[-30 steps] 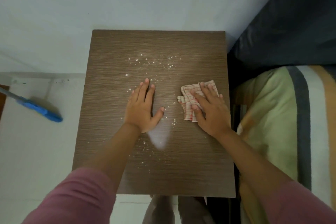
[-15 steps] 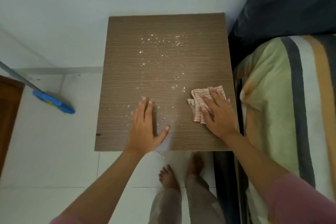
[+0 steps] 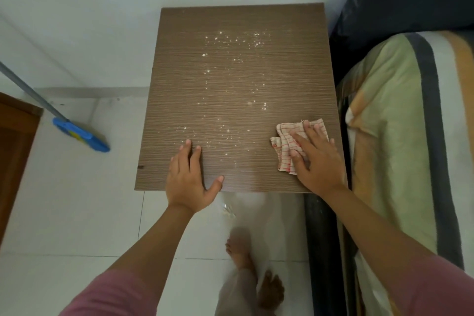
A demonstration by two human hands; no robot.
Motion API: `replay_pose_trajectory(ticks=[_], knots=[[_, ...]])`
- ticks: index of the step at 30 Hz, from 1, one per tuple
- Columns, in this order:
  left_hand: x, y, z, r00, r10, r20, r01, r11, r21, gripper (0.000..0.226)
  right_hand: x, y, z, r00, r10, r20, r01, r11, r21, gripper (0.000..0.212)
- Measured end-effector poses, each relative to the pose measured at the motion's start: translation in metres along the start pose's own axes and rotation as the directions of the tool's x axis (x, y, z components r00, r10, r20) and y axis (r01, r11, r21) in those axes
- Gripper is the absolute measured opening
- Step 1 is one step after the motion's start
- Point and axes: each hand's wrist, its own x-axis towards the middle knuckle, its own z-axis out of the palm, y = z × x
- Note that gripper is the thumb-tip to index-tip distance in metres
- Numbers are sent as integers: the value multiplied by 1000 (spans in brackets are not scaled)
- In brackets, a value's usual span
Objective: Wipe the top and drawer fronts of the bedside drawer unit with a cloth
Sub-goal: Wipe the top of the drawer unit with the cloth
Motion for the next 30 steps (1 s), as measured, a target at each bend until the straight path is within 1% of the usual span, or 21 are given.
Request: replay_pose_trajectory(ticks=[7, 14, 22, 24, 26, 28, 30], knots=[[1, -2, 2, 1000, 9, -28, -8, 999, 38, 82, -23, -2, 4, 1000, -11, -4, 11, 1000, -5, 50], [0, -2, 3, 1000, 9, -30, -7, 999, 48, 82, -40, -5, 6, 999, -29, -46, 29, 1000, 2, 49], [-1, -3, 5, 998, 25, -56, -22, 998, 62, 81, -56, -14, 14, 994, 26, -102, -22, 999, 37, 48], [0, -4, 5, 998, 33, -55, -29, 997, 69, 81, -60, -16, 16, 994, 48, -98, -42, 997, 67, 48], [0, -4, 5, 999, 28, -40, -25, 997, 75, 81, -65, -20, 16, 995, 55, -81, -43, 988, 150, 47], [0, -3, 2, 1000, 21, -12, -20, 997, 76, 82, -75, -25, 15, 998, 20, -56, -5, 965, 261, 43], [-1, -3, -1, 999, 26, 31, -28, 997, 75, 83, -89, -30, 8, 1000, -22, 11, 17, 948, 319, 48]])
